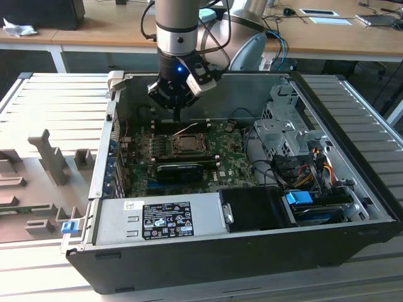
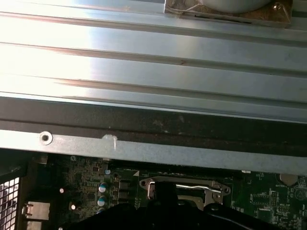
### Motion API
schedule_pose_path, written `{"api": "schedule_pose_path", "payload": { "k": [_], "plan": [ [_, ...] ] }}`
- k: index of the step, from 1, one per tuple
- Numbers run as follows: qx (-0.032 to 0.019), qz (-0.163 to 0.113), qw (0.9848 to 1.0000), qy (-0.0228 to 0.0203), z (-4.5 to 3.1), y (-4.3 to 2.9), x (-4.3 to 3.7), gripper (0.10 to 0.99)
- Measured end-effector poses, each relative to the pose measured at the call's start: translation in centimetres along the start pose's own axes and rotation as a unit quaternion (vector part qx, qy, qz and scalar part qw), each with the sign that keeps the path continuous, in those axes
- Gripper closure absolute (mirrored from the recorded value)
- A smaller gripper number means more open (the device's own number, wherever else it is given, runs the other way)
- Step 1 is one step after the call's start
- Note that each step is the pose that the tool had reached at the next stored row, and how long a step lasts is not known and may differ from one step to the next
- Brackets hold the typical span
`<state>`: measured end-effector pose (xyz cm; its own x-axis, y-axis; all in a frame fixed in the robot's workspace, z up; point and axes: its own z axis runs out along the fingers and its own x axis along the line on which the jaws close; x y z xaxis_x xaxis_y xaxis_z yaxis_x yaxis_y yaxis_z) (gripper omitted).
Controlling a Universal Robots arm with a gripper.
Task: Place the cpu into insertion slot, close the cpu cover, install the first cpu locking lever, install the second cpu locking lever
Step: 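Install the first cpu locking lever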
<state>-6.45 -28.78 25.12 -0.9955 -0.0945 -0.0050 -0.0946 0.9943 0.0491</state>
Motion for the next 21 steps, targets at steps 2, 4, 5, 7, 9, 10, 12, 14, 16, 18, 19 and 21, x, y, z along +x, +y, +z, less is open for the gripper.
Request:
{"api": "schedule_pose_path", "payload": {
  "k": [2,4,5,7,9,10,12,14,16,18,19,21],
  "plan": [
    [-0.0001,0.000,1.0000,0.0000,0.26,-0.02,0.01,0.980],
    [-0.0010,0.000,1.0000,-0.0001,0.63,-0.06,0.01,0.980],
    [-0.0026,0.000,1.0000,-0.0003,0.76,-0.08,0.00,0.980],
    [-0.0072,0.000,1.0000,-0.0007,0.99,-0.11,0.02,0.980],
    [-0.0166,0.000,0.9999,-0.0016,1.13,-0.13,-0.07,0.980],
    [-0.0192,0.000,0.9998,-0.0020,1.25,-0.21,-0.26,0.980],
    [-0.0192,0.003,0.9998,-0.0021,1.40,-0.29,-0.44,0.980],
    [-0.0192,0.004,0.9998,-0.0021,1.48,-0.33,-0.75,0.980],
    [-0.0192,0.004,0.9998,-0.0022,1.50,-0.36,-0.96,0.980],
    [-0.0192,0.004,0.9998,-0.0021,1.51,-0.40,-0.97,0.980],
    [-0.0192,0.004,0.9998,-0.0021,1.51,-0.47,-0.97,0.980],
    [-0.0192,0.004,0.9998,-0.0021,1.53,-0.56,-0.99,0.980]
  ]
}}
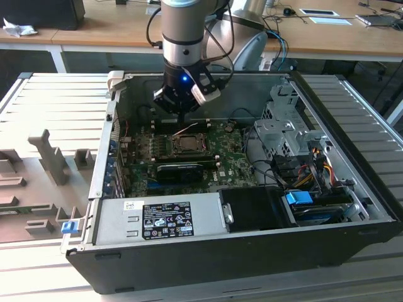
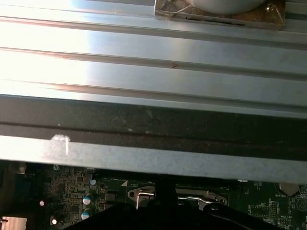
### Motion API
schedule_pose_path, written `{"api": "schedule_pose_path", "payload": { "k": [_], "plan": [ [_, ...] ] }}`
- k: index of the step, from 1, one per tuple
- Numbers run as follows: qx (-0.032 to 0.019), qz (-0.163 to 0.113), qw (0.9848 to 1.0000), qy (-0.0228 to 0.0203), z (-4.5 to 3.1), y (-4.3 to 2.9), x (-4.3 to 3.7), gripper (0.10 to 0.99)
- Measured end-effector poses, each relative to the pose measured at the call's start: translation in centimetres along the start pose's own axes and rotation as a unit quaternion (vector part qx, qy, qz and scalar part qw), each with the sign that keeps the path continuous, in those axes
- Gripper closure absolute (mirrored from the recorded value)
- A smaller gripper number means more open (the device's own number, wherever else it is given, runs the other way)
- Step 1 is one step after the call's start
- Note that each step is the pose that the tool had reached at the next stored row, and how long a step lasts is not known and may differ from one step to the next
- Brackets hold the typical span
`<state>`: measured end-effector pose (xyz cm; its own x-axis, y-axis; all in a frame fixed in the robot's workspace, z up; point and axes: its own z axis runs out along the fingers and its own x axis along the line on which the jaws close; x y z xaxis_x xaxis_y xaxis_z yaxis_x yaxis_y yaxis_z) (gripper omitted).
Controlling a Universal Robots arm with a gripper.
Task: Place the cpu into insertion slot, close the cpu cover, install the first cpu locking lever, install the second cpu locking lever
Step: 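Install the first cpu locking lever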
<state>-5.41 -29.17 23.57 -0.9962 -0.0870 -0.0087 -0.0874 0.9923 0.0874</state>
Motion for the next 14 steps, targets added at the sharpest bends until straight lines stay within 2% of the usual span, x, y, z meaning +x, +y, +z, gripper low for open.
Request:
{"api": "schedule_pose_path", "payload": {
  "k": [14],
  "plan": [
    [0.0000,0.000,1.0000,0.0000,0.06,-0.12,-0.80,0.980]
  ]
}}
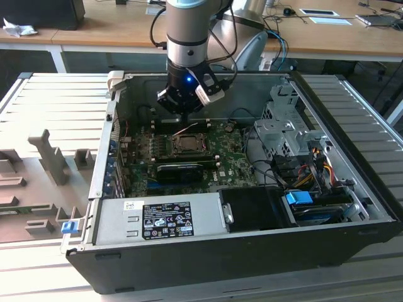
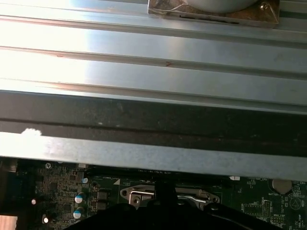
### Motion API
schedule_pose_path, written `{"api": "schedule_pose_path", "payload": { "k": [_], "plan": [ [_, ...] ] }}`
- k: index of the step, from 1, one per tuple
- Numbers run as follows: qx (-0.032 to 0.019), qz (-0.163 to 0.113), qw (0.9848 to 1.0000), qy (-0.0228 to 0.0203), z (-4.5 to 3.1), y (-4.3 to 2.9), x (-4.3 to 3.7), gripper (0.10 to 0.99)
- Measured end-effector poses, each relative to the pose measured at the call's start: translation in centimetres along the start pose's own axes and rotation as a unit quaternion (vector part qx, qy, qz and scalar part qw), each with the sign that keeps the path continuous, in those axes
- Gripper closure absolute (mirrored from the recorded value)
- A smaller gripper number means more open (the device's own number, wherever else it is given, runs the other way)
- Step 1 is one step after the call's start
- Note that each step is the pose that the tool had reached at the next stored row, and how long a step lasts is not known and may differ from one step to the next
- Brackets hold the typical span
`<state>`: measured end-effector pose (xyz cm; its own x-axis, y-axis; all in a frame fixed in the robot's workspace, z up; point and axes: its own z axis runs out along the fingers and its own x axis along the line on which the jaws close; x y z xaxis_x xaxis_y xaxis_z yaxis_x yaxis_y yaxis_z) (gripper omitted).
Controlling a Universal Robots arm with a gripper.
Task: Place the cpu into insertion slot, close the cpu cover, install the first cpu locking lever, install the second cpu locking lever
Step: 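Install the first cpu locking lever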
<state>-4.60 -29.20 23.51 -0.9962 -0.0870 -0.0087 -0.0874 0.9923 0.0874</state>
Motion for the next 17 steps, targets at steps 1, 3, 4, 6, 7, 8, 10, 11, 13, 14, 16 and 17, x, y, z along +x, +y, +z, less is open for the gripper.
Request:
{"api": "schedule_pose_path", "payload": {
  "k": [1,3,4,6,7,8,10,11,13,14,16,17],
  "plan": [
    [-0.0004,0.000,1.0000,-0.0001,0.00,0.00,-0.05,0.980],
    [-0.0016,0.000,1.0000,-0.0002,0.03,-0.02,-0.20,0.980],
    [-0.0016,0.000,1.0000,-0.0001,0.10,-0.05,-0.49,0.980],
    [-0.0016,0.000,1.0000,-0.0001,0.36,-0.04,-0.88,0.980],
    [-0.0017,0.000,1.0000,-0.0002,0.46,-0.02,-0.94,0.980],
    [-0.0018,0.000,1.0000,-0.0002,0.61,-0.02,-1.01,0.980],
    [-0.0017,0.004,1.0000,-0.0005,0.91,-0.03,-1.13,0.980],
    [-0.0019,0.006,1.0000,-0.0007,0.99,-0.03,-1.16,0.980],
    [-0.0021,0.010,1.0000,-0.0011,1.14,-0.06,-1.30,0.980],
    [-0.0021,0.011,0.9999,-0.0011,1.23,-0.07,-1.41,0.980],
    [-0.0023,0.012,0.9999,-0.0013,1.41,-0.09,-1.58,0.980],
    [-0.0023,0.012,0.9999,-0.0013,1.47,-0.10,-1.64,0.980]
  ]
}}
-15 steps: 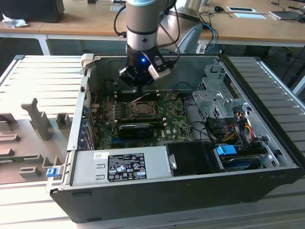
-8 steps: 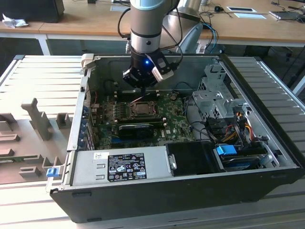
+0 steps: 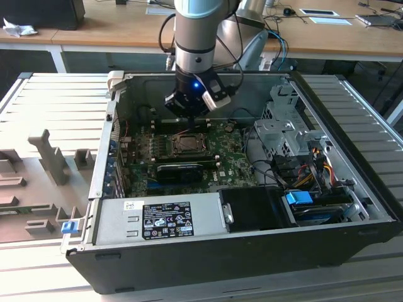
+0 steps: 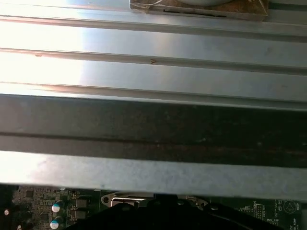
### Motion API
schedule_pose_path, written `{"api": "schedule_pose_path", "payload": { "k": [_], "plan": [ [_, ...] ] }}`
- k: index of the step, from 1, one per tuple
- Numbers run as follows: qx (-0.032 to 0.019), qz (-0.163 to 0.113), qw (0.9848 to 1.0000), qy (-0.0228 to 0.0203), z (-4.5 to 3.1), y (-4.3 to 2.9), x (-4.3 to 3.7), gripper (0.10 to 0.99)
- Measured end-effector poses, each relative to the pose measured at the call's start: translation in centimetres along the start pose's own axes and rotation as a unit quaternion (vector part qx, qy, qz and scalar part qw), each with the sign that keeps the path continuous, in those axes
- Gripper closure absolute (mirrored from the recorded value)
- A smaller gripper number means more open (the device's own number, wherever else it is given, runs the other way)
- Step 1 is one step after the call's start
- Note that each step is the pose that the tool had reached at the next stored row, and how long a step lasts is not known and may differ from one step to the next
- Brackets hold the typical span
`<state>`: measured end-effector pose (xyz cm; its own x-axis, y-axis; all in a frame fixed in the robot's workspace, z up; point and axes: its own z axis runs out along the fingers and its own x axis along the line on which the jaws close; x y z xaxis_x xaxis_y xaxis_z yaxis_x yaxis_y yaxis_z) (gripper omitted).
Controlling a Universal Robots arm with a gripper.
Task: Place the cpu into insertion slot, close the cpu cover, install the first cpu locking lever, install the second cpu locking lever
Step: 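Install the first cpu locking lever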
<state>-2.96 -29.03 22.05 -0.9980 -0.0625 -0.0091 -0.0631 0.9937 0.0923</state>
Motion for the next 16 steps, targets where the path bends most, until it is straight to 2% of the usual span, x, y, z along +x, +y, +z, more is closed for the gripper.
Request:
{"api": "schedule_pose_path", "payload": {
  "k": [8,16],
  "plan": [
    [-0.0011,0.002,1.0000,-0.0002,0.47,-0.01,-0.39,0.980],
    [-0.0015,0.004,1.0000,-0.0004,1.26,-0.09,-0.76,0.980]
  ]
}}
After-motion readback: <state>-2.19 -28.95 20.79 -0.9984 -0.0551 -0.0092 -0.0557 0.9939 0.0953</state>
